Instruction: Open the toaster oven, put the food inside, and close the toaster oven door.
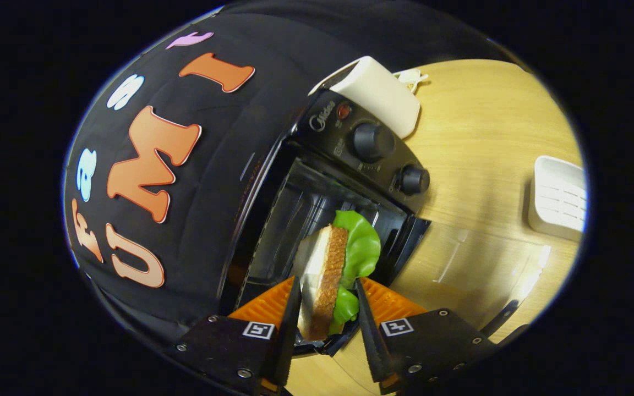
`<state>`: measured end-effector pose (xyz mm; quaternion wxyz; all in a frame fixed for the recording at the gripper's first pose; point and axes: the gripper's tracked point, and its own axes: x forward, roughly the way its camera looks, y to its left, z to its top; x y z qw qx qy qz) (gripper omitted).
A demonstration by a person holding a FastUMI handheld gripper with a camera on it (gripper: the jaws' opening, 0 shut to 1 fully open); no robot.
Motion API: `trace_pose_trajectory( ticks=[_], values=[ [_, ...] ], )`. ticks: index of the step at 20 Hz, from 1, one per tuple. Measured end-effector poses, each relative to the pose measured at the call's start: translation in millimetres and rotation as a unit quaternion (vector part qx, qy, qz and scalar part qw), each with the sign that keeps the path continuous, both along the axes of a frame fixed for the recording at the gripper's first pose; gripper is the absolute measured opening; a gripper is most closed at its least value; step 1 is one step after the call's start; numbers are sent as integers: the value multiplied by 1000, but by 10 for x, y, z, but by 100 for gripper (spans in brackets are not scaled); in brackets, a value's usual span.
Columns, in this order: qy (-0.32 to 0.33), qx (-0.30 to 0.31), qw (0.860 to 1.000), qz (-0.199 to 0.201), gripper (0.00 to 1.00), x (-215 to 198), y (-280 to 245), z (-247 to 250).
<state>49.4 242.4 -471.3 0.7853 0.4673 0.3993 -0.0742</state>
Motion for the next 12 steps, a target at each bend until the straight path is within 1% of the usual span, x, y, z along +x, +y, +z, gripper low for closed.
trace_pose_trajectory(
  ticks=[1,3,4,5,6,7,9,10,12],
  values=[
    [9,10,1000,1,58,8,88,-35],
    [12,4,1000,5,66,44,185,-87],
    [12,2,1000,7,74,52,204,-88],
    [17,1,1000,9,76,49,215,-109],
    [24,0,1000,10,82,46,234,-129],
    [27,-1,1000,11,83,40,229,-151],
    [30,-11,999,14,89,11,185,-162],
    [28,-14,999,15,94,6,161,-146],
    [29,-20,999,21,97,-46,126,-115]
  ],
)
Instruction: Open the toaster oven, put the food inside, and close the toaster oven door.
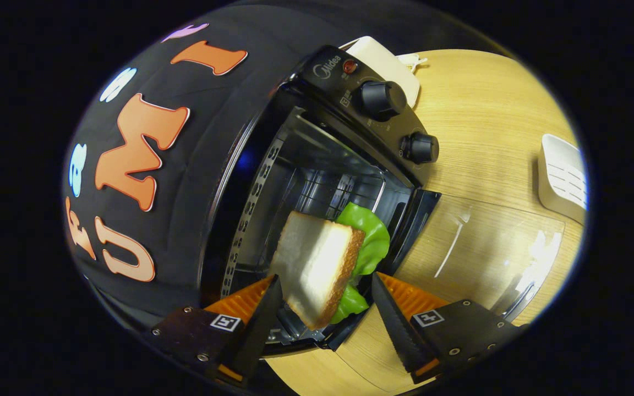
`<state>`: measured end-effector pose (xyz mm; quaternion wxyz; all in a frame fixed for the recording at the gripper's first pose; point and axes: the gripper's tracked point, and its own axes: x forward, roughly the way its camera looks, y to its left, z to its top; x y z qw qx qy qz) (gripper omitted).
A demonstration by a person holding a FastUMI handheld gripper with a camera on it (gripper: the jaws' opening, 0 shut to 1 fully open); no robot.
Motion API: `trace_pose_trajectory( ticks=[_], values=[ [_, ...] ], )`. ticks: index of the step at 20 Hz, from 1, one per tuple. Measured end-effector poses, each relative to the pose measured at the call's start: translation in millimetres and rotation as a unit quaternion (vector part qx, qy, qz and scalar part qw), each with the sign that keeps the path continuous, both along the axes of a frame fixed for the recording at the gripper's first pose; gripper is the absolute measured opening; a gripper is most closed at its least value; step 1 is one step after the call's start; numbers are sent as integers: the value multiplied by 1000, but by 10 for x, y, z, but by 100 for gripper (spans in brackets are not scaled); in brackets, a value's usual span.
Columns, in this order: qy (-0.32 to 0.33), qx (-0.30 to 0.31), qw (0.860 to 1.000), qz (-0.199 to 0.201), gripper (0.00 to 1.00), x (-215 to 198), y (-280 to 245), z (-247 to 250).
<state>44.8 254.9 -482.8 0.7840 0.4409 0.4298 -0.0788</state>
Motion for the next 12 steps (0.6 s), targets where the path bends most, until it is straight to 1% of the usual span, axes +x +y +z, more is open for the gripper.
trace_pose_trajectory(
  ticks=[2,5,7,10,12],
  values=[
    [5,-17,1000,11,99,-113,-71,37],
    [-20,-52,998,34,99,-215,-191,187],
    [-26,-81,994,70,98,-328,-227,253],
    [-56,-116,985,118,99,-435,-258,418],
    [-70,-128,978,148,98,-513,-261,517]
  ],
)
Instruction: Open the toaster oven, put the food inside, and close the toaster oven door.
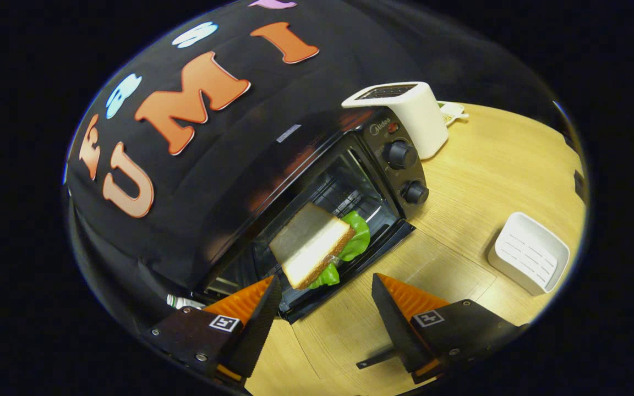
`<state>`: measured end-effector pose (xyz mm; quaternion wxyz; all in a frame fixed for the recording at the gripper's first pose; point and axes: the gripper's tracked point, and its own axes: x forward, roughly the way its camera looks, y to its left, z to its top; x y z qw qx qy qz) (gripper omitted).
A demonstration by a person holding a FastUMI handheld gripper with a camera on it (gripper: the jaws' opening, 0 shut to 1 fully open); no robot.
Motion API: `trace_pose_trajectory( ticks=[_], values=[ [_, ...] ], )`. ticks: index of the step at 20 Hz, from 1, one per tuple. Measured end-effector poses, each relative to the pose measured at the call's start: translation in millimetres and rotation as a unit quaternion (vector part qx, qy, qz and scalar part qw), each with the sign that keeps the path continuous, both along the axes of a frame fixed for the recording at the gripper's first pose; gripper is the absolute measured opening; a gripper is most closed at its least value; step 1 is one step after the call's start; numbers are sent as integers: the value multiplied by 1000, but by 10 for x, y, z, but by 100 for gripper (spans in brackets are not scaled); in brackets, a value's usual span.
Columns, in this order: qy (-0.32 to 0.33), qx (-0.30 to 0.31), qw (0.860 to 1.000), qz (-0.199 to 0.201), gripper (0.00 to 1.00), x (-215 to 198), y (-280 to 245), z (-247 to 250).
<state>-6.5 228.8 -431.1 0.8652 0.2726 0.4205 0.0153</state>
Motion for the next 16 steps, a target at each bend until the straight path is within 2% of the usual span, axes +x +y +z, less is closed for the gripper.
trace_pose_trajectory(
  ticks=[3,5,7,11,16],
  values=[
    [-23,-27,998,54,98,-167,-49,140],
    [-32,-51,992,107,98,-321,-22,156],
    [-45,-87,985,144,99,-478,-95,191],
    [-57,-139,971,188,99,-774,-264,169],
    [-36,-204,947,243,99,-1229,-485,-156]
  ],
)
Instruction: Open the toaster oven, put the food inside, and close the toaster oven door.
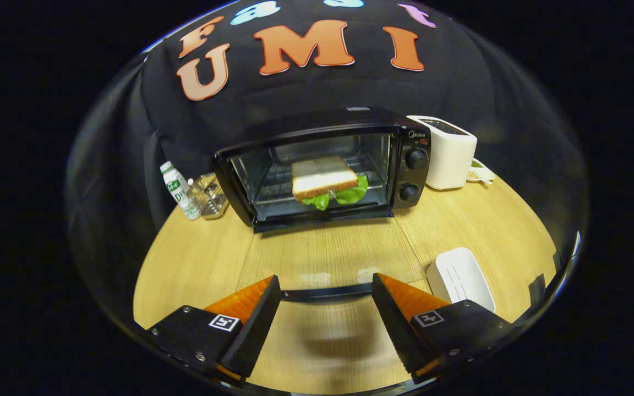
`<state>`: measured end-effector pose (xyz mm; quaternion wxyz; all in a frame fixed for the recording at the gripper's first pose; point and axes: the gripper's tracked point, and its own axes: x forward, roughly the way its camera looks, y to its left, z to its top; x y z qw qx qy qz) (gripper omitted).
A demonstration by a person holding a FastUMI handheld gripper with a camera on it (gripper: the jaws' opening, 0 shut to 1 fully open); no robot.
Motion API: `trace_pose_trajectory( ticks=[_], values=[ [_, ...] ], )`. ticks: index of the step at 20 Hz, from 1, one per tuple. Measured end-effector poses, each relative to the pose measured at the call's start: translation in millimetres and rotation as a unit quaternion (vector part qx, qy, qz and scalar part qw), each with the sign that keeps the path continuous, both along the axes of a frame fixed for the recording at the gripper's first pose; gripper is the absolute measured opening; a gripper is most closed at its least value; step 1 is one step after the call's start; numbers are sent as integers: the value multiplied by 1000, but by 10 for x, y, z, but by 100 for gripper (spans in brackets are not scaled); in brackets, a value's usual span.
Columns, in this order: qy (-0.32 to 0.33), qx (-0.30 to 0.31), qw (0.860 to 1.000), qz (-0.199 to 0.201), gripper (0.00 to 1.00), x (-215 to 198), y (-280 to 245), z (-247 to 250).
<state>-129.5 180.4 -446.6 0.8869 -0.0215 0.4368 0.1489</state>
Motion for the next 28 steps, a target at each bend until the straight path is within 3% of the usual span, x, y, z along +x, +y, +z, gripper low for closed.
trace_pose_trajectory(
  ticks=[8,17,28],
  values=[
    [57,-56,996,27,99,-305,-81,-640],
    [66,-71,995,26,100,-111,-23,-880],
    [30,-63,997,35,100,8,16,-454]
  ],
)
